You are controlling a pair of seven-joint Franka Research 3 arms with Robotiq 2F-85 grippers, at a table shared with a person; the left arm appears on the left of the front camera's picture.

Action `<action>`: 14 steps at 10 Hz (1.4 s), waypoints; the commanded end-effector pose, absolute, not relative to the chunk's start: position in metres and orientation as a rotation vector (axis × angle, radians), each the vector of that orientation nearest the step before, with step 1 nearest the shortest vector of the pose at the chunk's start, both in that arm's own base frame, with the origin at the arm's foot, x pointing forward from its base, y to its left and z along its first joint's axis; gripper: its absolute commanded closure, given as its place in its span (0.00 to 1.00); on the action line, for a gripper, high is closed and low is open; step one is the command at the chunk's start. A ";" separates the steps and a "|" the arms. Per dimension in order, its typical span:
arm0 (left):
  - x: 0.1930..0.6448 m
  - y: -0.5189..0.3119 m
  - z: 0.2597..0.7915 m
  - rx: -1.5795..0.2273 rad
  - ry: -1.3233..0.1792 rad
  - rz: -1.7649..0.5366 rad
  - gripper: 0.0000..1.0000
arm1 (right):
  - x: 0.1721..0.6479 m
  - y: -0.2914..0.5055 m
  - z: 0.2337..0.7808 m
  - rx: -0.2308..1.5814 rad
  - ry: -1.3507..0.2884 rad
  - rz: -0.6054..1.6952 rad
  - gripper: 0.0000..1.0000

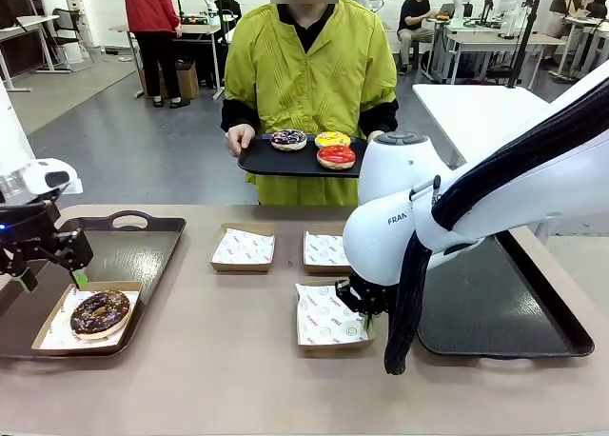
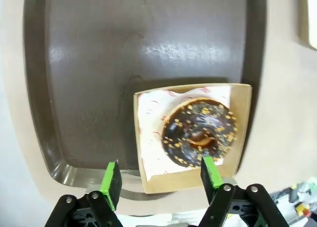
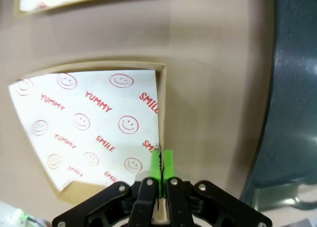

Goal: Individually package the donuts and arrange them on the tray.
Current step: Place the picked Paper togo box on the Handle tray while simultaneously picking up another Paper togo box from the table with the other hand.

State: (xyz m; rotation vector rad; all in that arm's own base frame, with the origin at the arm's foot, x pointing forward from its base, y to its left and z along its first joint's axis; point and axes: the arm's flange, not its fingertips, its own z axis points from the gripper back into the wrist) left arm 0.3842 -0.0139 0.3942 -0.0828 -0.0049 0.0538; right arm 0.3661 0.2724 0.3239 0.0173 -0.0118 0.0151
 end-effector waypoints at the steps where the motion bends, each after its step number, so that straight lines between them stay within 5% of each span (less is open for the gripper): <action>1: 0.368 0.005 0.427 -0.359 -0.020 -0.003 0.17 | 0.351 0.281 0.375 -0.022 -0.046 0.034 1.00; 3: 0.358 0.046 0.466 -0.742 -0.095 0.031 0.17 | 0.347 0.272 0.437 -0.041 -0.063 0.002 1.00; 7: 0.353 0.142 0.484 -1.207 -0.166 0.139 0.17 | 0.390 0.251 0.523 -0.028 -0.061 -0.026 1.00; 14: 0.323 0.232 0.439 -1.275 -0.113 0.239 0.17 | 0.471 0.191 0.516 -0.031 -0.019 0.029 1.00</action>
